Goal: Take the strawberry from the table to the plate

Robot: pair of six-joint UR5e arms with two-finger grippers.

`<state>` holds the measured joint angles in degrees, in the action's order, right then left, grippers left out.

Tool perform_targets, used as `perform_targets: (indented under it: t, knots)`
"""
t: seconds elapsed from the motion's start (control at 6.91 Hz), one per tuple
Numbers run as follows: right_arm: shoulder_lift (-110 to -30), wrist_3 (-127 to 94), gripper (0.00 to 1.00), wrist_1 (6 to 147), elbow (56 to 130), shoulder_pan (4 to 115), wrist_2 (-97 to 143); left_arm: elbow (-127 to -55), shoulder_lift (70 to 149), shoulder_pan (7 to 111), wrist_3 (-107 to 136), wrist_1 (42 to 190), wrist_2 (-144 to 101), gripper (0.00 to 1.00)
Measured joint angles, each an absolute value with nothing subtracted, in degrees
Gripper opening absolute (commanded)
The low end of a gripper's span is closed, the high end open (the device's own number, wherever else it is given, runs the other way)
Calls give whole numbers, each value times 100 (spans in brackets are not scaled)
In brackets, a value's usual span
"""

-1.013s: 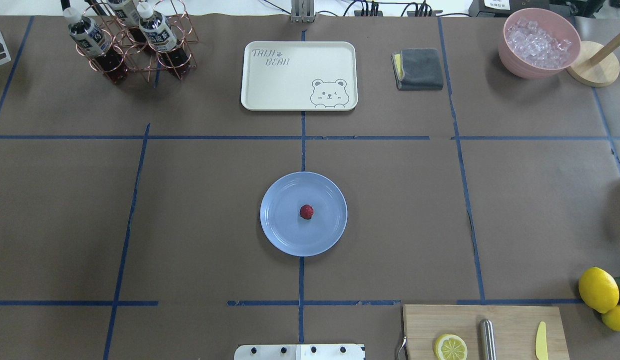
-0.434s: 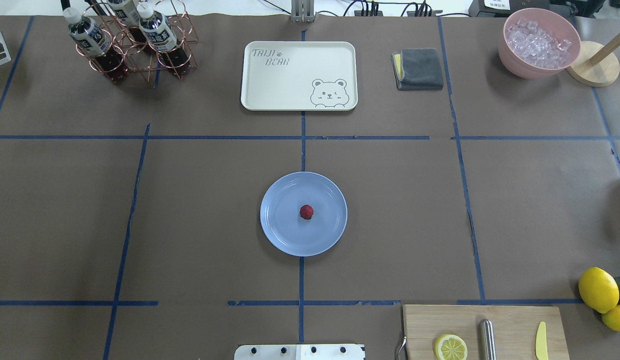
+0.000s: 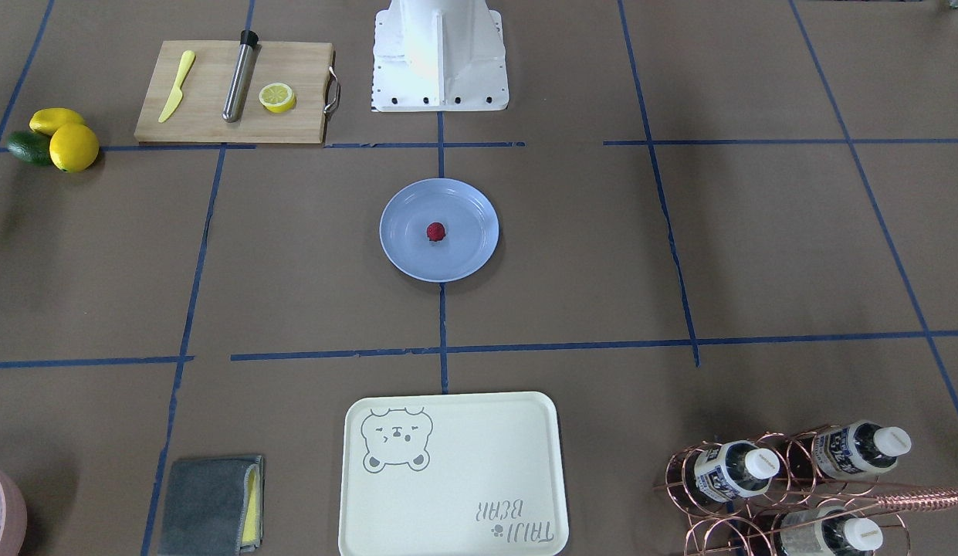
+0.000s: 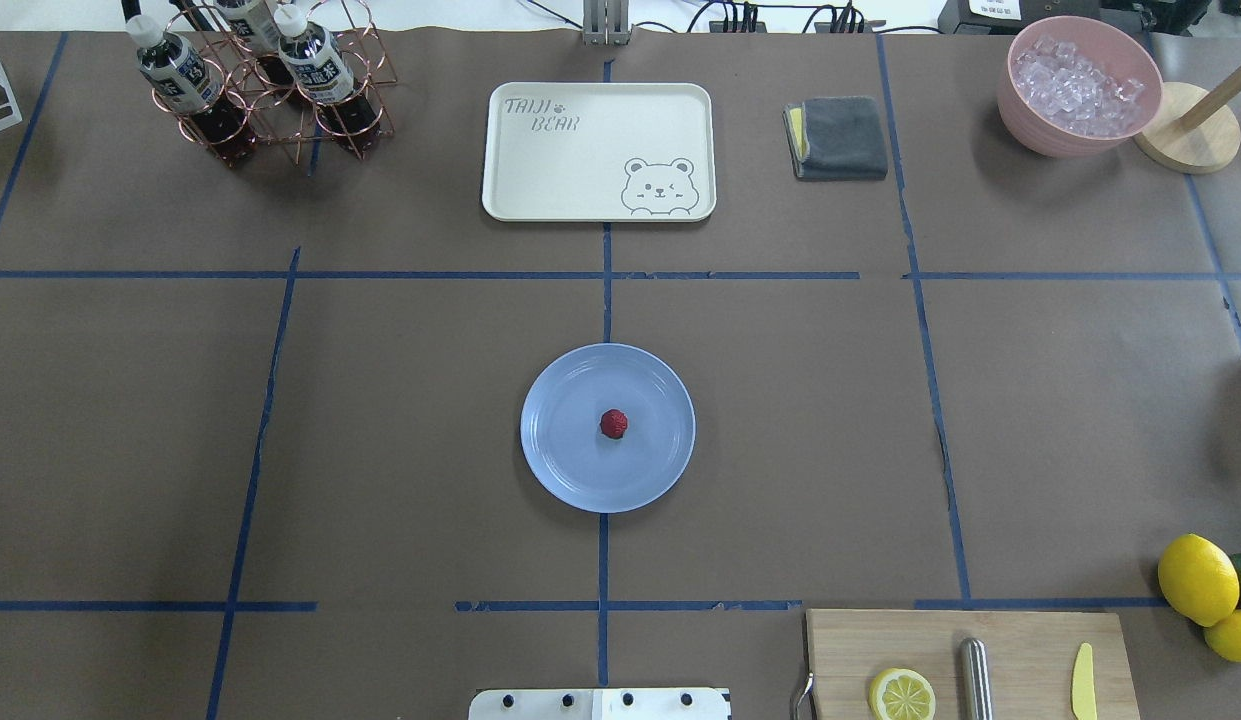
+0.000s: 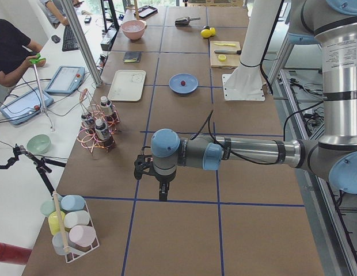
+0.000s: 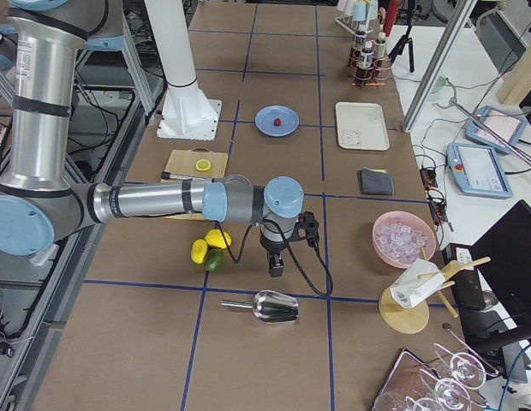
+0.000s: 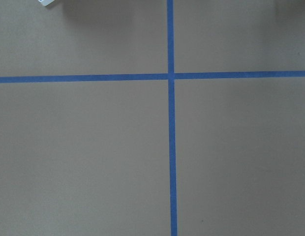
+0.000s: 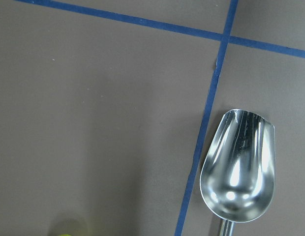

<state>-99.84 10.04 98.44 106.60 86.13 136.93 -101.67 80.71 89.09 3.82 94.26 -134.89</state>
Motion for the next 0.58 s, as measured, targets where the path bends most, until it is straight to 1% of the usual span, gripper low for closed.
perform_targets:
  t: [0.29, 0.58]
  knots:
    - [-9984, 980, 100, 9846, 10646, 8611, 13687, -10298, 7888, 8934, 366, 9422, -13479, 100]
    - [-9990, 962, 100, 9851, 10611, 8606, 13697, -10296, 7900, 8938, 353, 9309, -13461, 100]
